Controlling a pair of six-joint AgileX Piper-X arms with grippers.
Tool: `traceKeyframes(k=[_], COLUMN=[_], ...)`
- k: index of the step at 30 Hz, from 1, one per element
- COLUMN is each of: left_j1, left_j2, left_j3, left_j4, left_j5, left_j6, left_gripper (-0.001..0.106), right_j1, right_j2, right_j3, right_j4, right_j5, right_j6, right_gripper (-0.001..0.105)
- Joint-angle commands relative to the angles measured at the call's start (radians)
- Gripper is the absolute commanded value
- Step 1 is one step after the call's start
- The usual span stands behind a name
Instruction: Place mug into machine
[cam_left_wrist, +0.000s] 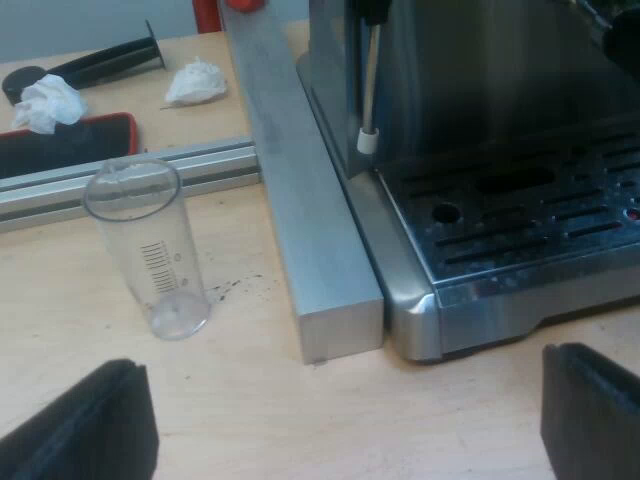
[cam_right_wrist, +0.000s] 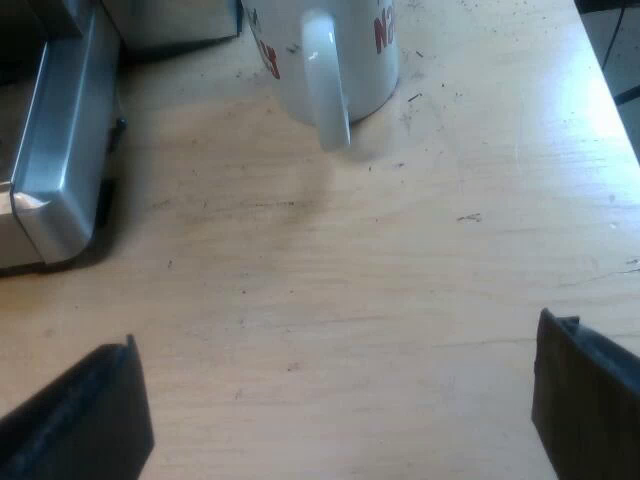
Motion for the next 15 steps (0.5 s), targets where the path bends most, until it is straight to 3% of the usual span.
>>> traceKeyframes(k=[1,9,15], left_j1=[0.003,-0.005,-0.077], left_j2=[-0.126,-0.054,0.013], left_j3=[0.003,0.003,0.003], left_j4=[-0.017,-0.017,-0.043], left_j5=[0.048,0.213,0.332], left_j6=[0.0,-0.046,-0.071], left_gripper=[0.08,0.08,0.08], right_j1=[0.001,0.055,0.077], right_j2=[-0.041,-0.03,0.07], right_j3=[-0.004,-0.012,-0.057], right_j4=[-0.007,-0.005,0.001], right_j5=[-0.008,-0.005,-0.003], right_j6=[0.003,0.004,0.001], right_gripper=[0.079,0.079,0.079])
